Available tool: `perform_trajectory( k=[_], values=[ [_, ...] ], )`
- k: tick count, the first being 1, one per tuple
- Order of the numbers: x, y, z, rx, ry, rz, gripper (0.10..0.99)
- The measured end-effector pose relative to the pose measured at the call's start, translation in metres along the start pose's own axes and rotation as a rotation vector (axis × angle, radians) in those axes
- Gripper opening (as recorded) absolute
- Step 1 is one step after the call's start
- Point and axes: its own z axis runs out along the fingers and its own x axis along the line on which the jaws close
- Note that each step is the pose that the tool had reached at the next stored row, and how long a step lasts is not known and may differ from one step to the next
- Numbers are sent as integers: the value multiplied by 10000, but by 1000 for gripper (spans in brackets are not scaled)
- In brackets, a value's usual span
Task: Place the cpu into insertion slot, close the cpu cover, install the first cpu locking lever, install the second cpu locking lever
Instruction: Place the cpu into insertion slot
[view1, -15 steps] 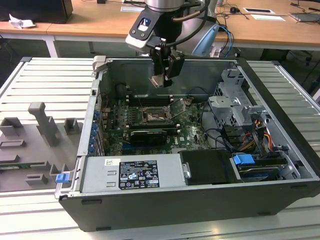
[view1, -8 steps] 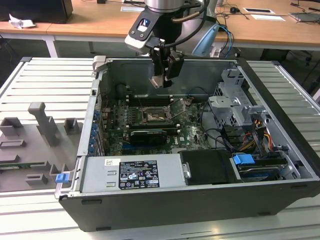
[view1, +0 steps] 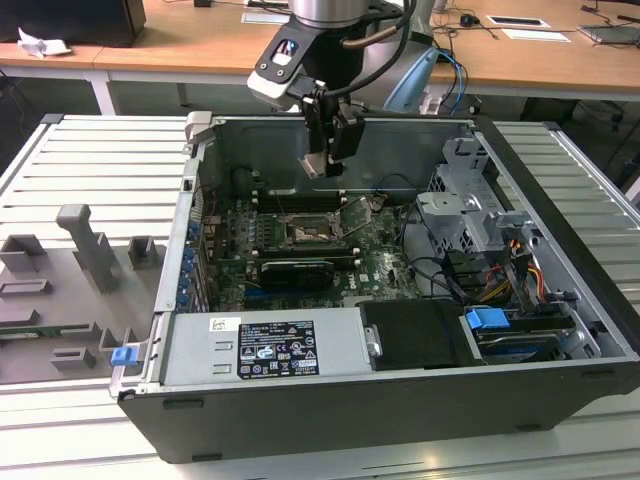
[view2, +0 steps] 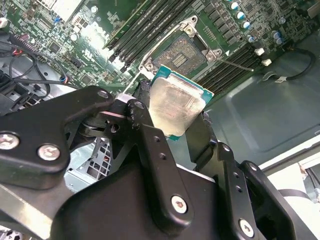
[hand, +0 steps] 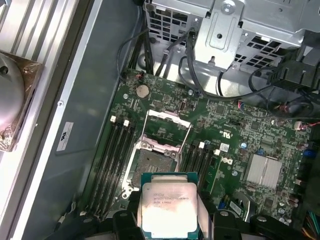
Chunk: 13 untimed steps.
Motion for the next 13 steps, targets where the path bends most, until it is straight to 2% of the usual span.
perform_trajectory(
  k=[13],
  values=[
    [-1,-2,31,1,-40,564,529]
  ],
)
